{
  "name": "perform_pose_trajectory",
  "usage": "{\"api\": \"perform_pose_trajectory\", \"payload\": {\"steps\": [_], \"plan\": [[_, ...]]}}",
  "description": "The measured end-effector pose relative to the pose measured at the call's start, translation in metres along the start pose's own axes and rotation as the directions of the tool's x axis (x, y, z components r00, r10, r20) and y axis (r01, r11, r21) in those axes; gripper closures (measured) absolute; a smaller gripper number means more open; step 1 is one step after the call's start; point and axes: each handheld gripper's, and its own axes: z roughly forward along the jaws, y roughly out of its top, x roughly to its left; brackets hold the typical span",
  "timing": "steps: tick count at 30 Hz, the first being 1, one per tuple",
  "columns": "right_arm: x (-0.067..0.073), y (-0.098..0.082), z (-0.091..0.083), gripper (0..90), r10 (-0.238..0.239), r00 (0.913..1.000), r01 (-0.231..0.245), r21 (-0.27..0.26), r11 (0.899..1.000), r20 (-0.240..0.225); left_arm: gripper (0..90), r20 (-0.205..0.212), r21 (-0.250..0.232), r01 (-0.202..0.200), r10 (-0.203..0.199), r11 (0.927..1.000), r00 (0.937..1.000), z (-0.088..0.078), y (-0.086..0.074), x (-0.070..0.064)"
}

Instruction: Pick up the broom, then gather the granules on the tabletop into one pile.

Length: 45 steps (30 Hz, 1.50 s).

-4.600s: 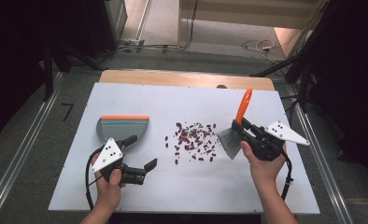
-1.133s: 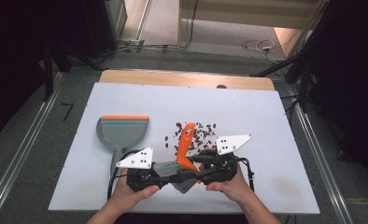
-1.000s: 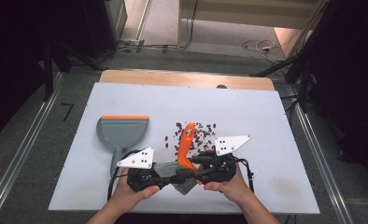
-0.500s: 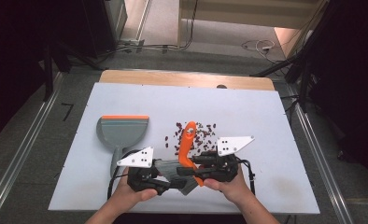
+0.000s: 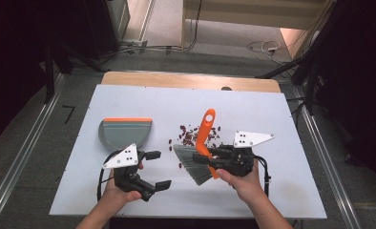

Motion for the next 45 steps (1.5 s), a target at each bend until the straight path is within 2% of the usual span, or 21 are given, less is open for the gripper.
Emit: {"api": "perform_pose_trajectory", "payload": {"steps": [1,3,6,15,17,22,23,24,27,28,29,30,31,32,33,35,36,37,38,42,45], "plan": [[0.0,0.0,0.0,68.8,0.0,1.0,0.0,0.0,1.0,0.0,0.1,-0.006,-0.004,0.0,0.0,1.0,1.0,-0.003,-0.001,0.001],[-0.003,0.001,-0.003,68.8,-0.001,0.9987,0.001,0.006,1.0,0.05,0.0,-0.044,-0.009,0.0,-0.001,1.0,0.999,-0.011,-0.003,0.006],[-0.007,0.001,-0.006,68.8,-0.008,0.9946,0.006,0.02,1.0,0.104,0.0,-0.063,-0.016,0.001,-0.002,0.9999,0.998,-0.016,-0.005,0.01],[-0.021,-0.001,-0.018,68.8,0.023,0.9809,-0.027,0.019,0.999,0.193,0.0,-0.152,-0.052,0.02,-0.027,0.9985,0.988,-0.043,-0.011,0.025],[-0.022,-0.001,-0.019,68.8,0.025,0.9791,-0.03,0.021,0.999,0.202,0.0,-0.159,-0.056,0.021,-0.03,0.9982,0.9868,-0.046,-0.011,0.027],[-0.027,-0.001,-0.023,68.8,0.028,0.9697,-0.036,0.029,0.999,0.243,0.0,-0.201,-0.062,0.01,-0.022,0.998,0.9793,-0.055,-0.013,0.03],[-0.029,-0.001,-0.024,68.8,0.031,0.9621,-0.043,0.039,0.998,0.271,0.0,-0.206,-0.064,0.009,-0.022,0.9979,0.9783,-0.056,-0.013,0.031],[-0.029,-0.001,-0.024,68.8,0.031,0.9621,-0.043,0.039,0.998,0.271,0.0,-0.215,-0.063,0.011,-0.025,0.9979,0.9764,-0.058,-0.014,0.032],[-0.032,0.001,-0.025,68.8,0.003,0.9391,-0.03,0.073,0.997,0.344,0.0,-0.226,-0.071,0.019,-0.035,0.9973,0.9736,-0.061,-0.015,0.034],[-0.032,0.001,-0.025,68.8,0.003,0.9391,-0.03,0.073,0.997,0.344,0.0,-0.23,-0.072,0.018,-0.035,0.9972,0.9726,-0.061,-0.015,0.035],[-0.032,0.003,-0.026,68.8,-0.009,0.9322,-0.023,0.083,0.996,0.362,0.0,-0.233,-0.07,0.02,-0.036,0.9973,0.9719,-0.062,-0.016,0.035],[-0.035,0.005,-0.027,68.8,-0.02,0.9201,-0.021,0.099,0.995,0.391,0.0,-0.239,-0.065,0.019,-0.034,0.9977,0.9705,-0.062,-0.016,0.035],[-0.035,0.005,-0.027,68.8,-0.02,0.9201,-0.021,0.099,0.995,0.391,0.0,-0.241,-0.066,0.021,-0.036,0.9976,0.9698,-0.063,-0.017,0.036],[-0.036,0.007,-0.027,68.8,-0.033,0.9111,-0.013,0.108,0.994,0.411,0.0,-0.245,-0.06,0.021,-0.035,0.998,0.9689,-0.062,-0.017,0.036],[-0.04,0.011,-0.028,68.8,-0.043,0.8966,-0.015,0.128,0.992,0.441,0.0,-0.252,-0.056,0.019,-0.033,0.9983,0.9673,-0.062,-0.018,0.037],[-0.045,0.014,-0.029,68.8,-0.06,0.8782,-0.009,0.143,0.99,0.475,0.0,-0.25,-0.055,0.021,-0.035,0.9982,0.9675,-0.061,-0.018,0.037],[-0.045,0.014,-0.029,68.8,-0.06,0.8782,-0.009,0.143,0.99,0.475,0.0,-0.25,-0.053,0.02,-0.033,0.9984,0.9676,-0.061,-0.018,0.037],[-0.051,0.019,-0.029,68.8,-0.081,0.8616,-0.004,0.167,0.986,0.501,0.0,-0.256,-0.051,0.018,-0.03,0.9986,0.9663,-0.061,-0.018,0.037],[-0.051,0.019,-0.029,68.8,-0.081,0.8616,-0.004,0.167,0.986,0.501,0.0,-0.256,-0.046,0.015,-0.027,0.9988,0.9664,-0.06,-0.018,0.037],[-0.063,0.031,-0.024,68.7,-0.124,0.8345,-0.003,0.229,0.973,0.537,0.0,-0.263,-0.033,0.008,-0.016,0.9994,0.9646,-0.058,-0.019,0.036],[-0.069,0.039,-0.018,68.8,-0.161,0.8195,0.001,0.28,0.96,0.55,0.0,-0.267,-0.03,0.006,-0.014,0.9995,0.9637,-0.056,-0.02,0.035]]}}
